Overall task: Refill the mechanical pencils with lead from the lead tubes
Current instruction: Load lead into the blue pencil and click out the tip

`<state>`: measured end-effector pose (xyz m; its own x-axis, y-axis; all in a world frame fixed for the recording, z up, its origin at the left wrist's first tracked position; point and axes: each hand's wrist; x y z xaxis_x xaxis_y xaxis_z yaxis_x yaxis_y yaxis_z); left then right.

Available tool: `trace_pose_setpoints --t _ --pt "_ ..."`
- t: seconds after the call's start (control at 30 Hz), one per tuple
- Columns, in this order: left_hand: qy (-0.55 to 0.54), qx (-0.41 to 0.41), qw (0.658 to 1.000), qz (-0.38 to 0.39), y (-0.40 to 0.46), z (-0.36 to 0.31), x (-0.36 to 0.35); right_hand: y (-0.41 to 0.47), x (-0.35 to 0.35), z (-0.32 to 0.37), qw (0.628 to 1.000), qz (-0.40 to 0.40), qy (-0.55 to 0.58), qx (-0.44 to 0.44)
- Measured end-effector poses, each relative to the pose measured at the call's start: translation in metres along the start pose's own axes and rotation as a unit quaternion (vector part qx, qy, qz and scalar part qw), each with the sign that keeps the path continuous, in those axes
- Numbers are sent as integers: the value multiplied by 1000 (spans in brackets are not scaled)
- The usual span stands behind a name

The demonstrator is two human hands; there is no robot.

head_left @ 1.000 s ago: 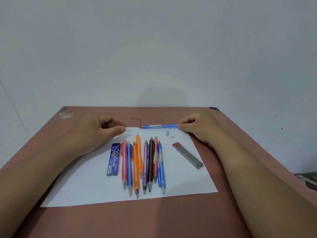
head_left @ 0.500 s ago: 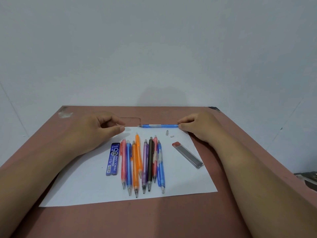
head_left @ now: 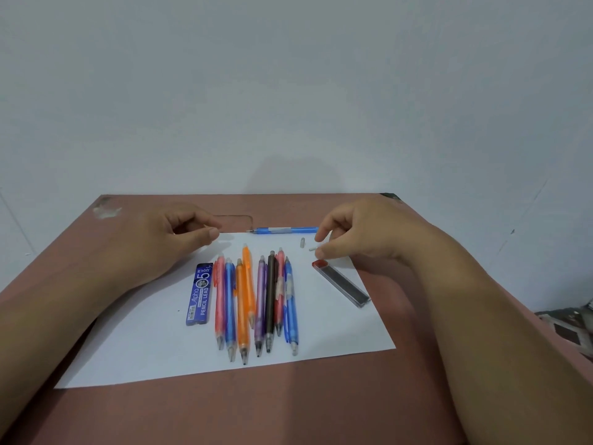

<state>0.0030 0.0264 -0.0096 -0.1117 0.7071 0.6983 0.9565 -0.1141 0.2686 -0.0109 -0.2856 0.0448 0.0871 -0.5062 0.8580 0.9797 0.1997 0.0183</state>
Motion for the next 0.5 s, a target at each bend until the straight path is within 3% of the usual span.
trace_pose_setpoints --t 0.1,0.27,0.5 --pt "-2 4 1000 -4 0 -1 0 -2 -2 4 998 58 -32 -19" --pt "6 5 1000 0 -2 -2 1 -2 -5 8 995 75 -56 -39" --pt "4 4 1000 -4 -4 -6 2 -4 -7 11 995 91 11 -26"
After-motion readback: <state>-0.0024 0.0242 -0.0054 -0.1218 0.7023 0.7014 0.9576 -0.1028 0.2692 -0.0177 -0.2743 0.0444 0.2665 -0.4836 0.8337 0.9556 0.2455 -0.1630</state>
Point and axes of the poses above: each hand's wrist, its own y-axis towards the middle knuckle, its own x-axis out of the back of the hand, z = x × y, and after that the axes turned 4 degrees about y, right-handed
